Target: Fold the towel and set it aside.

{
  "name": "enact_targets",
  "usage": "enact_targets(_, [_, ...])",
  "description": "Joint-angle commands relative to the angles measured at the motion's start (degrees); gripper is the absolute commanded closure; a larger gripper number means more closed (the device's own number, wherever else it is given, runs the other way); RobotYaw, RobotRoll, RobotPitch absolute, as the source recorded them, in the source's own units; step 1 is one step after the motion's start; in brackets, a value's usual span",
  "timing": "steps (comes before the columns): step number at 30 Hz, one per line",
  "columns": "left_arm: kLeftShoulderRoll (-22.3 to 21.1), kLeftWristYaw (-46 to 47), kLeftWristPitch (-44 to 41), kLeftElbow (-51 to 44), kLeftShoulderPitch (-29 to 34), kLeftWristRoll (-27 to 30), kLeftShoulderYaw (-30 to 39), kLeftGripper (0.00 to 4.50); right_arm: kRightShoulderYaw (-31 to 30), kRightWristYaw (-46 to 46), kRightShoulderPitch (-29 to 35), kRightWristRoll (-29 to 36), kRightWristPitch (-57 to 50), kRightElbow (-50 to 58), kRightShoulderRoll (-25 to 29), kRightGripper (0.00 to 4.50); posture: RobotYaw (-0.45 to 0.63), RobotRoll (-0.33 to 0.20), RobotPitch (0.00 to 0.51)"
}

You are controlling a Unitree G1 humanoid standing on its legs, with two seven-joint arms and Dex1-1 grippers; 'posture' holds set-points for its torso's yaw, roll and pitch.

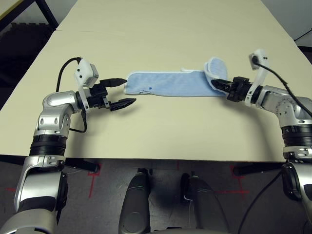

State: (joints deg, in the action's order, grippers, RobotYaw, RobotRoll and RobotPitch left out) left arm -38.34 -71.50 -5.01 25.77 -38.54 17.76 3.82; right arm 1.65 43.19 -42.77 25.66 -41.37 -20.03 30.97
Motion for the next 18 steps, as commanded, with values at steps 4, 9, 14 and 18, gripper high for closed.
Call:
enact_targets(4, [-0.6,-0.2,-0.2,-0.1,0.1,-0.8,-0.8,0.00,-1.6,1.4,1.1,-3.1,1.6,0.8,-0.1,4.48,0.02,0.000,0.179])
enact_targets(9, [-0.4,-0.1,-0.3,0.0,-0.1,-0.9,-0.9,0.00,-3.0,1.4,0.3,-4.4,2.0,0.5,-2.6,4.48,0.02,0.000,0.180])
enact_targets(14, [-0.4,0.0,-0.5,-0.3,0.0,-0.9,-1.0,0.00,-3.6,0.6,-0.6,-5.4,1.0,0.3,-4.8,4.48,0.02,0.000,0.181])
enact_targets(18, [-0.9,0.3,-1.1,-1.3,1.0,-0.6,-0.8,0.00,-1.2,-2.0,-2.1,-3.6,-1.4,0.3,-8.4,3.44,0.03,0.000,0.179])
